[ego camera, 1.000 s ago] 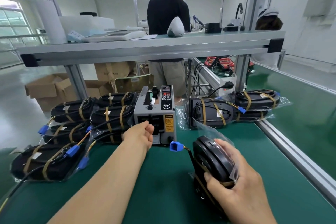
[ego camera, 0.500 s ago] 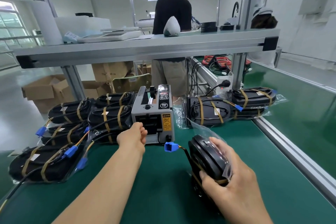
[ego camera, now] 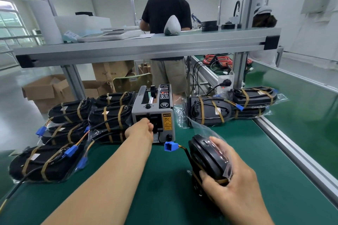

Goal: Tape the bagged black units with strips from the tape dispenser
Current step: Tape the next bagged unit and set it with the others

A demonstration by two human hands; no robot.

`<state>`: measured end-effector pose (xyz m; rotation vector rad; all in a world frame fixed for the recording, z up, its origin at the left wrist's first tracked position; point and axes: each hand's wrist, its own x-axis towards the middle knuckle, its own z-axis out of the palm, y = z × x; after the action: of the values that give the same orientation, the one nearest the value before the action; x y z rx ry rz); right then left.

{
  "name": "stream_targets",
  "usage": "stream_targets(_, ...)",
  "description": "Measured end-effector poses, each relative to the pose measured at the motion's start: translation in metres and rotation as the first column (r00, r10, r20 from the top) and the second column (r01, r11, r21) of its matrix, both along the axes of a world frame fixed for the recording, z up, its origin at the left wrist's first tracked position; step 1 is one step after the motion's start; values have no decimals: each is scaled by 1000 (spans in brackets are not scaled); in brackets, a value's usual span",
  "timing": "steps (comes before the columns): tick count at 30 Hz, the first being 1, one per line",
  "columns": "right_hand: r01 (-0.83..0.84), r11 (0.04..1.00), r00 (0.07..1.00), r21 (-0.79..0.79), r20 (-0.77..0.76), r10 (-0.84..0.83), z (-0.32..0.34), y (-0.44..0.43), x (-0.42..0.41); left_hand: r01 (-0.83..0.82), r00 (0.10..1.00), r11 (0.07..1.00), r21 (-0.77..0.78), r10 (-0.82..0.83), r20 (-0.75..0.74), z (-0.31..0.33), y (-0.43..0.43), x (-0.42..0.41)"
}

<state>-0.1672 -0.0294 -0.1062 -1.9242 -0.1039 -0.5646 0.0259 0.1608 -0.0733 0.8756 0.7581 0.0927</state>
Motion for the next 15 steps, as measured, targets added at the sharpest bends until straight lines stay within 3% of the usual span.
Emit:
stream_targets(3, -22, 1000, 1000, 7, 4, 22, 0, -1, 0, 3, 998, 991, 134, -12, 60, 3, 0, -14)
stream_targets(6, -28, 1000, 1000, -10, 11, 28, 0, -1, -1, 139, 967, 968, 210, -178, 181, 12, 7, -47)
stream_targets(10, -30, 999, 999, -23, 21, 30, 1, -2, 0, 260, 814, 891, 373, -410, 411, 37, 18, -113)
stream_targets(12, -28, 999, 999, -34, 29, 29, 3, -2, 0, 278, 709, 812, 513, -534, 461, 54, 18, -146)
stream_targets(15, -36, 999, 999, -24, 27, 36, 6, -1, -1, 286, 603, 614, 735, -712, 360, 71, 3, -174)
